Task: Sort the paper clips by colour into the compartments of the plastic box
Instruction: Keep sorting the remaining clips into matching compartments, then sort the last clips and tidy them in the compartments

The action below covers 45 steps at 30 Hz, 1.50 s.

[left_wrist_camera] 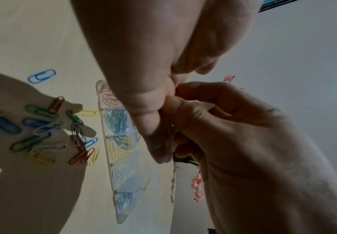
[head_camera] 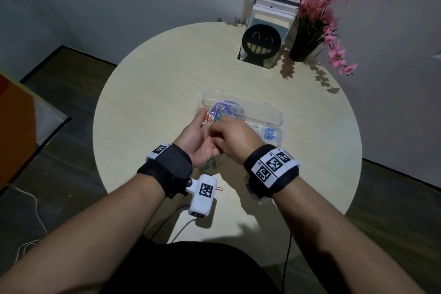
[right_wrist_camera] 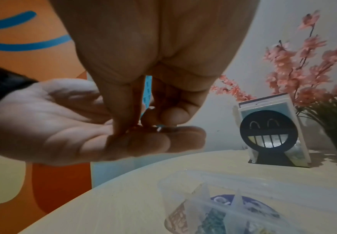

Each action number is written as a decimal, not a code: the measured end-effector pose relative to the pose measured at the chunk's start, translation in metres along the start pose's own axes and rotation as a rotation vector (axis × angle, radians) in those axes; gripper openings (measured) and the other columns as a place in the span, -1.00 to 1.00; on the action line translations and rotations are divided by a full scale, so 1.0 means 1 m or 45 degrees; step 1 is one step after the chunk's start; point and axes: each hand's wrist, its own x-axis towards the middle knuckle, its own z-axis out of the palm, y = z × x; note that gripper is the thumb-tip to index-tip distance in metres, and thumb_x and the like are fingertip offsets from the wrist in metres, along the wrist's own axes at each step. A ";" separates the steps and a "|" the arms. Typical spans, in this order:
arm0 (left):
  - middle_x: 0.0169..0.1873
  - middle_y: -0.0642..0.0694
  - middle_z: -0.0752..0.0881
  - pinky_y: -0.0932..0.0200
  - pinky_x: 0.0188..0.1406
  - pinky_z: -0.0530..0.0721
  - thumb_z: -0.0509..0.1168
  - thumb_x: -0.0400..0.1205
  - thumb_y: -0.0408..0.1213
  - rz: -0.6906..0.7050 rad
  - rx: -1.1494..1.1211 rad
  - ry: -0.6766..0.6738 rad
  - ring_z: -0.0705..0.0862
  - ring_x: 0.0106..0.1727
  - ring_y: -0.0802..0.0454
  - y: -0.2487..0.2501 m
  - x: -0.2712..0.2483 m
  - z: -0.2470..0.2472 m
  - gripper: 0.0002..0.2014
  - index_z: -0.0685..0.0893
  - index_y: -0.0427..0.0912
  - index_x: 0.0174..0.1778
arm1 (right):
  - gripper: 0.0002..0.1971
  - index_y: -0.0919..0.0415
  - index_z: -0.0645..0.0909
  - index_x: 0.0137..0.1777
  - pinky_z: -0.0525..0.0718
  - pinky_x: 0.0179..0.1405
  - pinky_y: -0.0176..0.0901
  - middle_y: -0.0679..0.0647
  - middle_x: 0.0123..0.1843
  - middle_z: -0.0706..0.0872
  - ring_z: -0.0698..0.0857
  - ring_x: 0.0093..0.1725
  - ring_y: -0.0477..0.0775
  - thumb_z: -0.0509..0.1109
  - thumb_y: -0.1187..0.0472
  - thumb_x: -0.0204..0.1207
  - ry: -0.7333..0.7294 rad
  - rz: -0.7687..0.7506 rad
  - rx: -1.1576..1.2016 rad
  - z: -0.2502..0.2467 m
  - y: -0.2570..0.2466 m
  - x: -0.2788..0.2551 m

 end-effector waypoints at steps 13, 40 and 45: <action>-0.04 -0.23 0.72 0.08 -0.23 0.78 0.10 0.72 -0.11 0.125 0.320 0.388 0.72 -0.11 -0.11 0.028 -0.018 -0.058 -0.72 0.58 -0.21 0.14 | -0.88 0.21 0.70 -0.15 0.64 -0.09 -0.11 0.18 -0.14 0.80 0.72 -0.08 0.18 0.33 0.25 0.49 0.221 0.561 0.357 0.015 0.011 0.076; 0.18 -0.14 0.65 0.28 0.06 0.45 0.11 0.54 -0.55 0.126 1.815 0.469 0.60 0.19 -0.10 -0.039 0.048 -0.072 -0.50 0.58 -0.15 0.38 | -0.57 0.09 0.51 0.31 0.56 0.26 0.04 0.07 0.30 0.43 0.41 0.34 0.16 0.17 0.41 0.47 -0.091 0.668 0.155 0.114 0.056 0.005; 0.18 -0.10 0.64 0.28 0.11 0.44 0.13 0.51 -0.55 0.084 1.796 0.663 0.61 0.22 -0.08 -0.028 0.041 -0.093 -0.48 0.56 -0.16 0.40 | -0.43 0.08 0.36 0.38 0.56 0.07 0.14 0.11 0.45 0.33 0.36 0.37 0.32 0.28 0.43 0.36 -0.277 0.406 -0.111 0.105 0.047 0.036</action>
